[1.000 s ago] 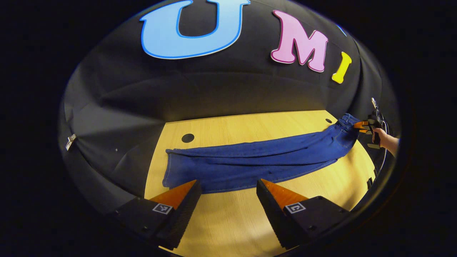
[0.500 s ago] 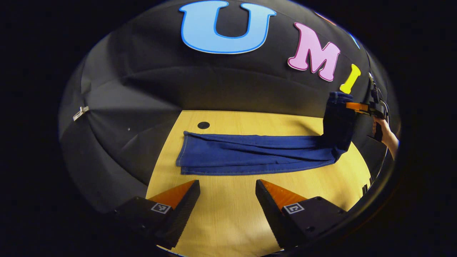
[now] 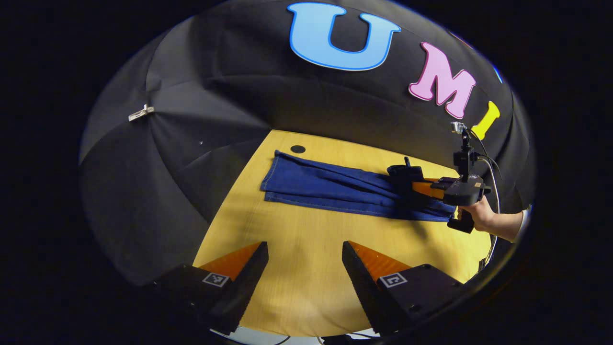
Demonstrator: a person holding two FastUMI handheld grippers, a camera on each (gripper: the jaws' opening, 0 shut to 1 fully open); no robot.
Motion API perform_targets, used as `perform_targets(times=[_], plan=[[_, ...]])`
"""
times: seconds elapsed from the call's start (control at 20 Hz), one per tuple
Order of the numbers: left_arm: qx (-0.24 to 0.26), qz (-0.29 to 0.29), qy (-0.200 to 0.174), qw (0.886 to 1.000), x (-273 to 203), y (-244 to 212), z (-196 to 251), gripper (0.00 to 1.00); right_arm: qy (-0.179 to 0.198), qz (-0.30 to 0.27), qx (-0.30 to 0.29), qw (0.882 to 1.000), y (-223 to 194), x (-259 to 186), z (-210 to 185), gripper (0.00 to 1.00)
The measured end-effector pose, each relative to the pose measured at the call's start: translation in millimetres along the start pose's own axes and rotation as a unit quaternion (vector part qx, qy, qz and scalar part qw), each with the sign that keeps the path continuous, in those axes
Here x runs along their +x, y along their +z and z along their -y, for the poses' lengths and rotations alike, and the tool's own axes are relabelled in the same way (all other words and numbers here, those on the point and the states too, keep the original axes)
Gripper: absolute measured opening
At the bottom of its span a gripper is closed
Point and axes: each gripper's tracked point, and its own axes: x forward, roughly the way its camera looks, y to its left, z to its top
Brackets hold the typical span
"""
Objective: Grasp the waist and the cuffs of the jeans and fold them to make the two legs overlap; first hold the waist and fold one-third of the jeans toward the cuffs, then hold the cuffs and fold the remaining one-third in the same direction to finish folding.
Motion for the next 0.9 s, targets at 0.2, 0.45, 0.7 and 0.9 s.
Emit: perform_targets(times=[0.2,0.45,0.7,0.9], plan=[[-0.039,-0.002,0.002,0.999,8.6,-5.0,-9.8,0.97,0.062,-0.019,0.019,0.998,-6.6,-12.5,-35.3,0.16],[-0.076,-0.015,-0.02,0.997,43.1,11.6,-10.9,0.97,0.174,0.018,0.083,0.981,35.8,-48.5,-71.9,0.49],[-0.189,-0.008,-0.007,0.982,99.8,61.0,-28.0,0.92,0.202,0.056,0.098,0.973,52.0,-130.1,-51.7,0.85],[-0.251,-0.039,0.035,0.966,164.0,73.8,-63.0,0.96,0.168,0.046,0.095,0.98,14.5,-181.1,3.1,0.85]])
